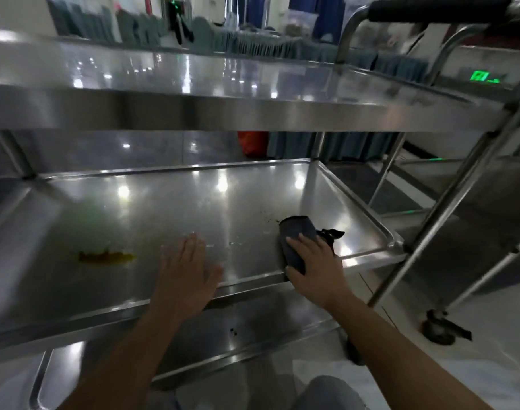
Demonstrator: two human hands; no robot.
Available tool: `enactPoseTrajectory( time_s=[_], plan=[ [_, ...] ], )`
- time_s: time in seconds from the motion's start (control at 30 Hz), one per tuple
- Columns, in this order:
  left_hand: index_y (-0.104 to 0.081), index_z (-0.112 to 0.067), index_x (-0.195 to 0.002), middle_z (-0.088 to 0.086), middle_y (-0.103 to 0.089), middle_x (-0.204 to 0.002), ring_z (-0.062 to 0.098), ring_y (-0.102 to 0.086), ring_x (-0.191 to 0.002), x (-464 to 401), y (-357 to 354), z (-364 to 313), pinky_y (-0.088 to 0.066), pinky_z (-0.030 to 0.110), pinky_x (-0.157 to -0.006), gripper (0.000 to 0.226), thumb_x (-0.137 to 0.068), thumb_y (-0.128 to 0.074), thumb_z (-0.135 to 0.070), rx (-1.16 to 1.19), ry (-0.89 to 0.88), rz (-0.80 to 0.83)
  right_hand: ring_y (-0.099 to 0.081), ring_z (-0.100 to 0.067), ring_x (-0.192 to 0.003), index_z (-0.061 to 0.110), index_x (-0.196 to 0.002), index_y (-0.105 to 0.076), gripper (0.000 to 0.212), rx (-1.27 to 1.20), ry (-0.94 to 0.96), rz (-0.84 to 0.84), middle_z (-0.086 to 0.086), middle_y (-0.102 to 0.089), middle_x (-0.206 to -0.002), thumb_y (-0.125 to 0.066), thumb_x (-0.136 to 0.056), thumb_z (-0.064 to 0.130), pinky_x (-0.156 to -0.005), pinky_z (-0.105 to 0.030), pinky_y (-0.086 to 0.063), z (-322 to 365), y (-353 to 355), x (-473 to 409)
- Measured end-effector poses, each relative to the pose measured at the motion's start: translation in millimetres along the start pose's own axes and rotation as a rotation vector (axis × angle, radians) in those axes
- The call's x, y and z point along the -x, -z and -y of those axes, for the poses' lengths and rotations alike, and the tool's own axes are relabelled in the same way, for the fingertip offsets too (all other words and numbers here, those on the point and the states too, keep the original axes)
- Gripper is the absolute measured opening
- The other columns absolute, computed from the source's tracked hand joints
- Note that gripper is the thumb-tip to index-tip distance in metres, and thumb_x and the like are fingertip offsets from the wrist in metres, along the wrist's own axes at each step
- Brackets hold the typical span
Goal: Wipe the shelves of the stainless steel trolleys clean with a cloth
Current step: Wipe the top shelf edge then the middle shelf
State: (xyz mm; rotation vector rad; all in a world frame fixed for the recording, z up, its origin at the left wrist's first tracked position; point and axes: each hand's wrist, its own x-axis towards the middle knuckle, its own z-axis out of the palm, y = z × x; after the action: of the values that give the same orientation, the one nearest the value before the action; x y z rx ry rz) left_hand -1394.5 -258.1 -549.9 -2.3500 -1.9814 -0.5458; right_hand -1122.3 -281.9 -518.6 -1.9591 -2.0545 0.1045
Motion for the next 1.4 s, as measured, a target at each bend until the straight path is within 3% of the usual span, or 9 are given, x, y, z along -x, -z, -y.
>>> enactPoseTrajectory(
  time_s=[0.23,0.37,0.6,0.73,0.93,1.1,1.2,1.3,1.4],
  plan=[
    [-0.032,-0.019,-0.148,0.002,-0.022,-0.159,0.018,-0.010,-0.148,10,5,12,0.000,0.046,-0.118,0.071,-0.092,-0.027,-0.064,0.053,0.026,0.022,-0.037,-0.019,-0.133,0.030,-0.138,-0.046,0.055,-0.123,0.052,-0.012,0.004,-0.042,-0.147,-0.059,-0.085,0.028,-0.109,-0.031,-0.030,9,12,5],
    [-0.028,-0.021,-0.149,0.001,-0.019,-0.160,0.016,-0.007,-0.148,11,9,20,-0.001,0.047,-0.119,0.073,-0.092,-0.025,-0.066,0.060,0.043,0.053,-0.054,-0.017,-0.113,0.023,-0.128,-0.057,0.046,-0.313,0.054,-0.173,0.001,-0.060,-0.128,-0.062,-0.084,0.012,-0.092,-0.016,-0.034,14,36,17],
    [-0.027,-0.025,-0.149,-0.003,-0.019,-0.160,0.015,-0.007,-0.148,6,3,26,0.002,0.047,-0.118,0.091,-0.078,-0.004,-0.078,0.049,0.096,0.101,-0.064,-0.017,-0.091,0.027,-0.124,-0.059,0.048,-0.528,0.135,-0.428,0.009,-0.059,-0.112,-0.062,-0.082,0.005,-0.079,-0.040,-0.055,16,142,40],
    [-0.031,-0.028,-0.147,-0.005,-0.023,-0.159,0.016,-0.009,-0.148,3,-2,28,0.004,0.047,-0.117,0.084,-0.082,-0.012,-0.078,0.035,0.123,0.115,-0.057,0.008,-0.089,0.034,-0.119,-0.061,0.050,-0.426,0.190,-0.600,0.022,-0.059,-0.100,-0.062,-0.078,0.004,-0.072,-0.008,-0.043,20,216,53],
    [-0.028,-0.029,-0.149,-0.008,-0.019,-0.159,0.012,-0.006,-0.148,-2,-7,31,-0.001,0.046,-0.116,0.085,-0.082,-0.014,-0.080,0.019,0.173,0.129,-0.052,0.013,-0.088,0.041,-0.109,-0.060,0.044,-0.290,0.233,-0.482,0.027,-0.055,-0.094,-0.059,-0.080,0.008,-0.068,-0.017,-0.041,18,280,69],
    [-0.032,-0.029,-0.147,-0.010,-0.023,-0.158,0.010,-0.009,-0.147,0,-2,23,-0.001,0.044,-0.116,0.091,-0.075,-0.011,-0.079,0.017,0.201,0.082,-0.054,0.015,-0.084,0.052,-0.102,-0.057,0.043,-0.302,0.235,-0.590,0.027,-0.057,-0.088,-0.056,-0.079,0.016,-0.062,-0.012,-0.040,16,309,76],
    [-0.025,-0.029,-0.150,-0.011,-0.016,-0.160,0.009,-0.005,-0.148,1,3,22,-0.003,0.043,-0.119,0.078,-0.087,-0.022,-0.075,-0.022,0.198,0.115,-0.057,0.008,-0.083,0.045,-0.109,-0.059,0.041,-0.329,0.260,-0.651,0.025,-0.059,-0.091,-0.057,-0.081,0.015,-0.067,-0.018,-0.046,26,315,57],
    [-0.021,-0.027,-0.151,-0.009,-0.011,-0.161,0.010,-0.003,-0.148,3,10,19,-0.001,0.042,-0.119,0.078,-0.088,-0.024,-0.074,-0.029,0.188,0.150,-0.057,-0.001,-0.089,0.032,-0.116,-0.061,0.039,-0.316,0.304,-0.562,0.012,-0.060,-0.099,-0.059,-0.083,0.012,-0.081,-0.028,-0.051,49,301,30],
    [-0.021,-0.028,-0.151,-0.010,-0.011,-0.161,0.010,-0.004,-0.148,3,14,16,-0.004,0.041,-0.120,0.079,-0.088,-0.025,-0.074,-0.035,0.180,0.148,-0.052,-0.005,-0.093,0.028,-0.115,-0.065,0.037,-0.283,0.390,-0.497,0.010,-0.061,-0.105,-0.060,-0.082,0.013,-0.085,-0.019,-0.043,83,278,10]
  ],
)
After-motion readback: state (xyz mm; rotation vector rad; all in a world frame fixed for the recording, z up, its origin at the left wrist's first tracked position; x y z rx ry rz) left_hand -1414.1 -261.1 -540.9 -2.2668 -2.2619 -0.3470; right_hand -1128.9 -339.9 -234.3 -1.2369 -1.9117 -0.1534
